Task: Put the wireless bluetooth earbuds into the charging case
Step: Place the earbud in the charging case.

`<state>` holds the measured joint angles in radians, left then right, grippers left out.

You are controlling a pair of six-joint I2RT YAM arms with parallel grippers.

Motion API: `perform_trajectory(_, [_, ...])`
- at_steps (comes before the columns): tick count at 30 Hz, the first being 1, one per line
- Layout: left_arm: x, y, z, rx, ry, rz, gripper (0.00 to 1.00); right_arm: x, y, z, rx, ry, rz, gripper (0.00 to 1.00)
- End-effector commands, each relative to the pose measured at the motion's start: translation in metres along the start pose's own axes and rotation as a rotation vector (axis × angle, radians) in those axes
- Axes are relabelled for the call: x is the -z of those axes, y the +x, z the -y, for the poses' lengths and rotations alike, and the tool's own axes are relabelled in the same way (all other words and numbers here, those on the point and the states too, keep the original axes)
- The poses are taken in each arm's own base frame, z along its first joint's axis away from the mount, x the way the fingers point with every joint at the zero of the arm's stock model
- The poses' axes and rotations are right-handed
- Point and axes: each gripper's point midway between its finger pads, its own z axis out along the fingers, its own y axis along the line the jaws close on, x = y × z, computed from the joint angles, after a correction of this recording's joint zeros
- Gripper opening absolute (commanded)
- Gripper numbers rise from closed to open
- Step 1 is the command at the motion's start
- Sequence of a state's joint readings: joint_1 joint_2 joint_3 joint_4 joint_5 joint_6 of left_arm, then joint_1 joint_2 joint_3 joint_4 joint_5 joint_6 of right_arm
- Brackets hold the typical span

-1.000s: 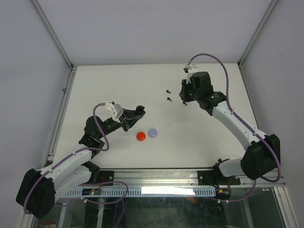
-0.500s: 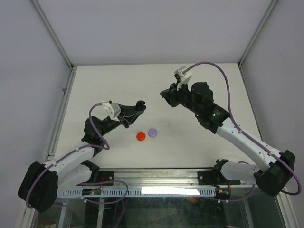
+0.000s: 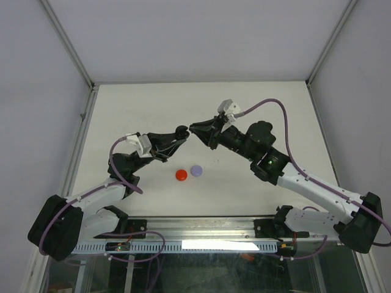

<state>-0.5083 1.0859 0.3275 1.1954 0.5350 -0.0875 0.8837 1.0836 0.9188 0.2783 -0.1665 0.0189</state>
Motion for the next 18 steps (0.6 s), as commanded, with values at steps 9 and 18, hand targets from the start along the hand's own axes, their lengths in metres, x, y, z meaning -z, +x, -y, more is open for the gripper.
perform_trajectory(9, [-0.007,-0.041,0.011,-0.049,0.080,0.141,0.00,-0.015,-0.034,-0.033,0.055,-0.111,0.169,0.06])
perform_trajectory(18, [-0.005,-0.048,0.012,-0.042,0.075,0.168,0.00,-0.023,-0.020,-0.034,0.081,-0.081,0.146,0.05])
